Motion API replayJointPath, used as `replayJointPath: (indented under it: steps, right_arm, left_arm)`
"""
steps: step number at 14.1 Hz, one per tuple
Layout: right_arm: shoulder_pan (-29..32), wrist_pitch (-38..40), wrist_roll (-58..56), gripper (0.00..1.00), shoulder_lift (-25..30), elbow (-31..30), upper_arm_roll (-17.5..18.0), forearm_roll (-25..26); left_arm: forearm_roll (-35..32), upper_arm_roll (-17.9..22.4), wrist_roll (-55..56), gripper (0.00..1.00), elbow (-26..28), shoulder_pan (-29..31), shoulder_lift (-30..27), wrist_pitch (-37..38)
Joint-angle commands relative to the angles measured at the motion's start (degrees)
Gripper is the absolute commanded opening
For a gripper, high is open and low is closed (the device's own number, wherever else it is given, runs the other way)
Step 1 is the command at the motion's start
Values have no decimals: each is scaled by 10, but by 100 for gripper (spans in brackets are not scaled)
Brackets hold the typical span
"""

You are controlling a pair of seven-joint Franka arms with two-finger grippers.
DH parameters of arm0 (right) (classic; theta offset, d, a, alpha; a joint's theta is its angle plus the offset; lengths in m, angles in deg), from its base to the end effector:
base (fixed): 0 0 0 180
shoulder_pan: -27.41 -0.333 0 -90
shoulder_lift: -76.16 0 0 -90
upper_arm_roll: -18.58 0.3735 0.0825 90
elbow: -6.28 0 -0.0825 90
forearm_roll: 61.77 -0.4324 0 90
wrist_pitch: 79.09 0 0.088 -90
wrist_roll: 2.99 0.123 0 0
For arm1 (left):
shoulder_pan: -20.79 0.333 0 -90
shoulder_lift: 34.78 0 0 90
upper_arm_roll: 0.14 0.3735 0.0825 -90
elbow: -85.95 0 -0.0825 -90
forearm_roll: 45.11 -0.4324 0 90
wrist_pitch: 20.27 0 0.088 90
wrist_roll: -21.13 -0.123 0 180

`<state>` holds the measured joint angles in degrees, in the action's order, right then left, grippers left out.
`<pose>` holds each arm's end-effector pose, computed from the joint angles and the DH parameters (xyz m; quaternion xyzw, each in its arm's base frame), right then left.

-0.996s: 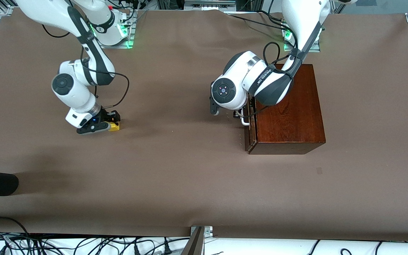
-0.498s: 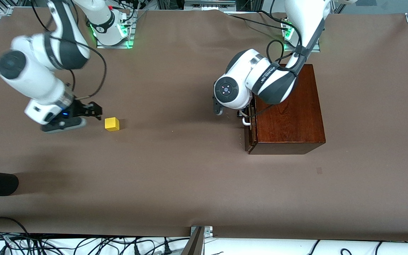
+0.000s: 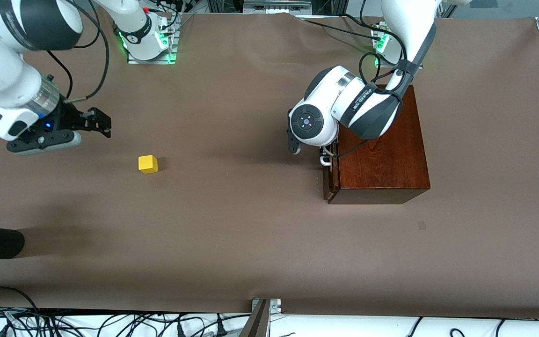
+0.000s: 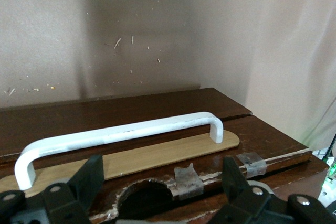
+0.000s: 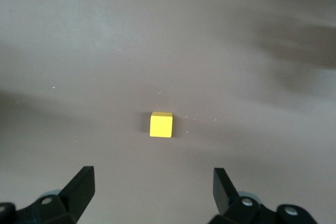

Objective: Open drawer, take yellow block, close drawer
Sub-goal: 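Open the right gripper and draw it back from the cube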

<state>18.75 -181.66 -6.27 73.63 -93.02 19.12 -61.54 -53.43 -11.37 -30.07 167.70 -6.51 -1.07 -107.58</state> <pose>0.6206 0.1000 0.5727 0.9940 0.1091 0.0065 0.0014 0.5906 -0.4156 0.3421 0.6805 -0.6931 -0.2376 0.0115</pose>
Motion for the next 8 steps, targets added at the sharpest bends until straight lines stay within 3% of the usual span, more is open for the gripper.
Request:
replayJointPath:
  steps: [1,8]
  right_arm:
    - [8,38,5,100,23,9,7,-8]
    - [11,82,-1,100,6,63,2,-8]
  left_arm:
    - [-56,-1,-3,100,15,-3,-8,16]
    - [-58,-3,-2,100,8,0,-15,26]
